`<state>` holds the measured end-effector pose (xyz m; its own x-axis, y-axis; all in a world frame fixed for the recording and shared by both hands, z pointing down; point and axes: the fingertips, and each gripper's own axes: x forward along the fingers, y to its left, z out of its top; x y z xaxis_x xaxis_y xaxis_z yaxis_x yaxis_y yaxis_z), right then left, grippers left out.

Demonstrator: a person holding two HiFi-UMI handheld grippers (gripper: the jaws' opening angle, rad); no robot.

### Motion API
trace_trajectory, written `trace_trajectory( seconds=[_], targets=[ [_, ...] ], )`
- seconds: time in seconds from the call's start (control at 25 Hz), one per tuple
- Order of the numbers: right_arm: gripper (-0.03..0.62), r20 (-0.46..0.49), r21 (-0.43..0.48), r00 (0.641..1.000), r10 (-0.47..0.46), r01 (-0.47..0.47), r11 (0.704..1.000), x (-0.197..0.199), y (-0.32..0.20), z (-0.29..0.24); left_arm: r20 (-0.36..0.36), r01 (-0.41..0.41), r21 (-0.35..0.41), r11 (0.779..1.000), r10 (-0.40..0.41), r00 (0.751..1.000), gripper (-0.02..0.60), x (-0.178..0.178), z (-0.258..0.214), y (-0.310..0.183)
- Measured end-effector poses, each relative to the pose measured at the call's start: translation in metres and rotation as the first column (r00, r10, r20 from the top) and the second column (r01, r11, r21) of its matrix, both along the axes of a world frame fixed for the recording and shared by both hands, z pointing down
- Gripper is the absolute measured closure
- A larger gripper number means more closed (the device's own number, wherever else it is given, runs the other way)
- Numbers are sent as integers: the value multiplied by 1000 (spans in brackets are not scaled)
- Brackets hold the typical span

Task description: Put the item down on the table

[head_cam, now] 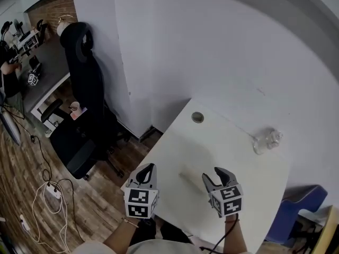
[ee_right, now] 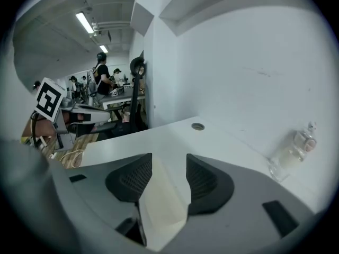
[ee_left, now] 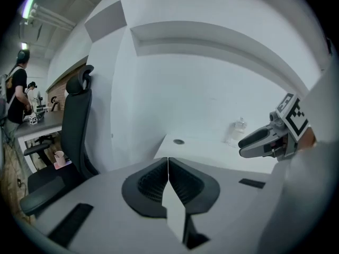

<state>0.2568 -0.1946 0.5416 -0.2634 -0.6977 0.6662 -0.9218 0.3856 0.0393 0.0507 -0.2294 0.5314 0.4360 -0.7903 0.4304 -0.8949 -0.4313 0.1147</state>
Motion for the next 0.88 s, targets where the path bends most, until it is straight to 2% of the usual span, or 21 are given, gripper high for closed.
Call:
trace_trajectory(
  seconds=[0.16, 0.32, 0.44, 0.64, 0.88],
  targets=[
    [429, 23, 56, 992, 120, -121, 991, 22, 9, -19, -40, -36, 26, 999, 37, 998, 560, 20, -17, -5],
    [478, 41, 146, 973, 228, -232, 962, 48, 18, -42, -49, -58, 67, 996, 62, 997, 560, 37, -33, -13],
    [519, 54, 214, 951, 304, -309, 927, 70, 23, -62, -56, -73, 95, 993, 79, 995, 560, 46, -47, -20],
    [536, 52, 292, 916, 399, -396, 871, 102, 32, -89, -72, -103, 142, 984, 114, 991, 560, 65, -69, -31],
    [549, 61, 335, 836, 545, -531, 778, 133, 48, -105, -74, -138, 199, 970, 155, 985, 560, 80, -92, -41]
  ],
)
